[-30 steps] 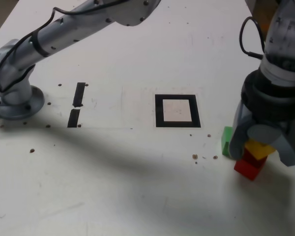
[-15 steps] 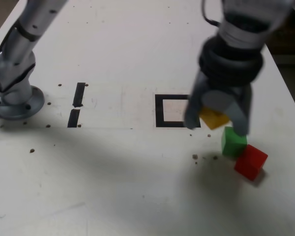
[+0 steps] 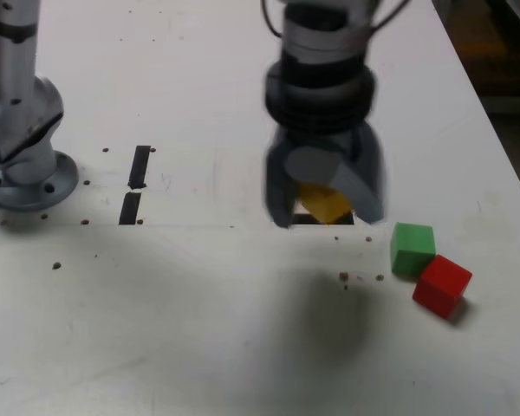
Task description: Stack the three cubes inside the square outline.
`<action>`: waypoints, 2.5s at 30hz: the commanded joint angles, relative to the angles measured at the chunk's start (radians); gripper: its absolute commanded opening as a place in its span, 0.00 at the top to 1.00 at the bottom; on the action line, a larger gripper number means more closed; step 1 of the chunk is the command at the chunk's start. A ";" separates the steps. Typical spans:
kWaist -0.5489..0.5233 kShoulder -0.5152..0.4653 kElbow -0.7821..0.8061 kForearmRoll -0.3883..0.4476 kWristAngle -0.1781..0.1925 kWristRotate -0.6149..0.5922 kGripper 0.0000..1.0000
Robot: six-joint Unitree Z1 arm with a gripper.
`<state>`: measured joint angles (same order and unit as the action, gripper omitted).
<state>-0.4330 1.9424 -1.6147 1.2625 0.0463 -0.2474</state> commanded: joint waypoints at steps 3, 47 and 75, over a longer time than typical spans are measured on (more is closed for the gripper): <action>0.006 -0.014 0.247 -0.040 -0.001 -0.016 0.77; 0.008 -0.023 0.424 -0.201 -0.177 -0.013 0.46; -0.101 0.084 -0.206 0.199 0.060 -0.030 0.03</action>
<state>-0.5296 2.0176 -1.5417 1.3510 0.1016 -0.2809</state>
